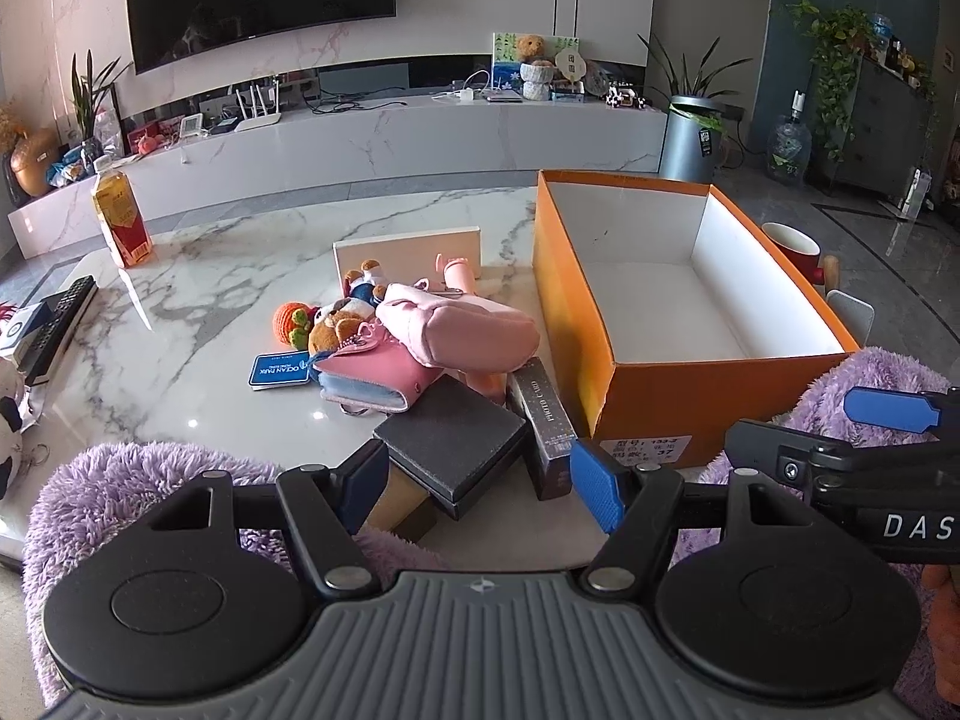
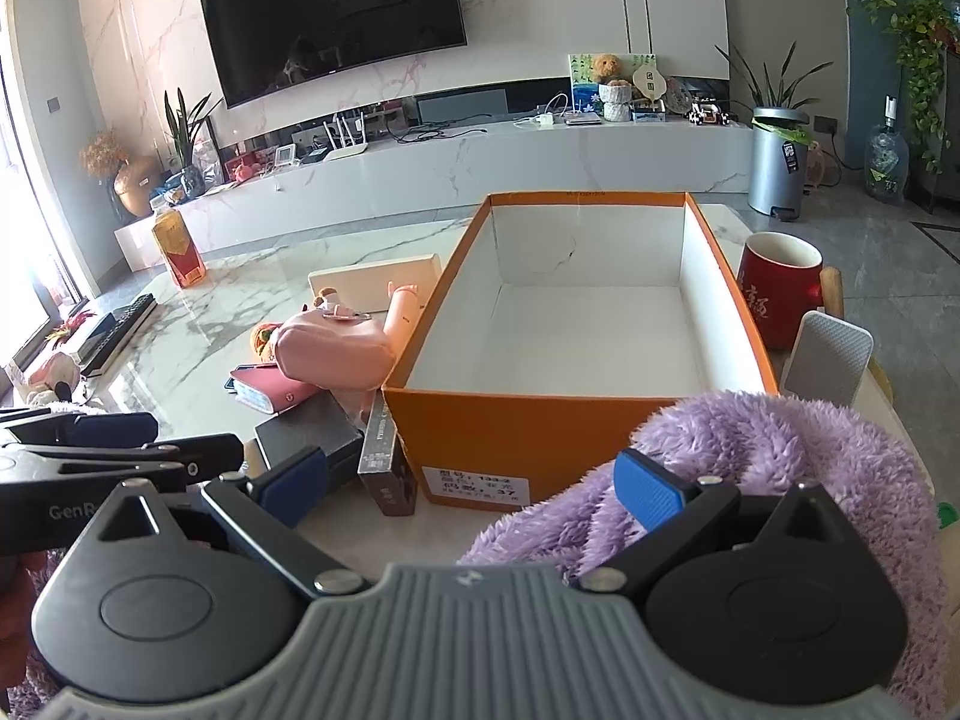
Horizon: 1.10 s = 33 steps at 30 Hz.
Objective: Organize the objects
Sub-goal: 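Move the left tool toward the pink handbag on the pile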
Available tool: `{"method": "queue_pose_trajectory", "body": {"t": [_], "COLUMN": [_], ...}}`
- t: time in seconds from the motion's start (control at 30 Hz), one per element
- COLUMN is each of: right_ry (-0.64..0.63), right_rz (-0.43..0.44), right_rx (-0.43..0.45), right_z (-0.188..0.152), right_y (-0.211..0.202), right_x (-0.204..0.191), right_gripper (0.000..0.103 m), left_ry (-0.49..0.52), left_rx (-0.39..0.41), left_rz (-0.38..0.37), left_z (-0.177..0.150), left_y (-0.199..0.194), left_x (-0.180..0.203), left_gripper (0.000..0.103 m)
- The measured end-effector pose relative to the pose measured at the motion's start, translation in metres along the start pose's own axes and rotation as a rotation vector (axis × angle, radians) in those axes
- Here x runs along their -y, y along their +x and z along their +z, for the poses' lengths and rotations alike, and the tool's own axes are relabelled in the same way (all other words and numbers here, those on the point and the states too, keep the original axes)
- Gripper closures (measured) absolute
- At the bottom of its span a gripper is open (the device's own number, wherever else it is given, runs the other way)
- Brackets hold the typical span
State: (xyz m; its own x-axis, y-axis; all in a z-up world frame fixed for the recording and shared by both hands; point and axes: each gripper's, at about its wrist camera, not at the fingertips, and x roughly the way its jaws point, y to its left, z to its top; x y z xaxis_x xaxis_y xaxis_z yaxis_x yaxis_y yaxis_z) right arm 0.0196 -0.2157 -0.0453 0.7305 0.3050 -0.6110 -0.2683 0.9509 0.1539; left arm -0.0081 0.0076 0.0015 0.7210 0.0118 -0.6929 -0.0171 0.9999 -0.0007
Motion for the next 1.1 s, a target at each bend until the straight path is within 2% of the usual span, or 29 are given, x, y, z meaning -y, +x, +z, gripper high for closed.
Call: {"method": "queue_pose_trajectory", "body": {"t": [0.07,0.13,0.2,0.27,0.33,0.37,0.53,0.67,0.77,0.8,0.9,0.93,1.0,1.1], "right_ry": [-0.008,-0.020,-0.048,-0.089,-0.129,-0.147,-0.216,-0.224,-0.282,-0.309,-0.370,-0.386,-0.405,-0.435], "right_rz": [0.005,0.018,0.039,0.051,0.068,0.078,0.166,0.230,0.218,0.211,0.197,0.194,0.189,0.184], "right_rx": [-0.003,-0.007,-0.007,-0.011,-0.015,-0.016,-0.055,-0.104,-0.124,-0.130,-0.151,-0.161,-0.175,-0.198], "right_z": [0.001,0.003,0.007,0.014,0.022,0.026,0.051,0.075,0.088,0.091,0.095,0.097,0.101,0.106], "right_y": [0.002,0.005,0.009,0.015,0.020,0.023,0.046,0.071,0.092,0.099,0.120,0.128,0.142,0.161], "right_x": [-0.001,-0.002,-0.005,-0.010,-0.015,-0.018,-0.033,-0.043,-0.055,-0.058,-0.067,-0.069,-0.071,-0.075], "right_gripper": [0.002,0.002,0.005,0.012,0.026,0.028,0.050,0.055,0.066,0.073,0.078,0.084,0.085,0.085], "left_ry": [0.000,0.008,0.017,0.022,0.011,0.006,-0.033,-0.093,-0.159,-0.185,-0.210,-0.223,-0.255,-0.292], "left_rx": [-0.008,-0.014,-0.017,-0.021,-0.027,-0.031,-0.048,-0.065,-0.079,-0.077,-0.097,-0.112,-0.145,-0.199], "left_rz": [-0.013,-0.025,-0.026,-0.035,-0.046,-0.055,-0.098,-0.120,-0.161,-0.171,-0.180,-0.180,-0.174,-0.172], "left_z": [0.001,0.004,0.008,0.012,0.017,0.020,0.037,0.054,0.064,0.069,0.080,0.083,0.087,0.090], "left_y": [0.002,0.003,0.006,0.008,0.012,0.014,0.027,0.045,0.059,0.065,0.084,0.092,0.108,0.131], "left_x": [-0.003,-0.005,-0.009,-0.014,-0.021,-0.025,-0.048,-0.070,-0.082,-0.085,-0.086,-0.087,-0.089,-0.093], "left_gripper": [0.023,0.027,0.028,0.033,0.037,0.038,0.047,0.053,0.053,0.053,0.049,0.048,0.043,0.043]}}
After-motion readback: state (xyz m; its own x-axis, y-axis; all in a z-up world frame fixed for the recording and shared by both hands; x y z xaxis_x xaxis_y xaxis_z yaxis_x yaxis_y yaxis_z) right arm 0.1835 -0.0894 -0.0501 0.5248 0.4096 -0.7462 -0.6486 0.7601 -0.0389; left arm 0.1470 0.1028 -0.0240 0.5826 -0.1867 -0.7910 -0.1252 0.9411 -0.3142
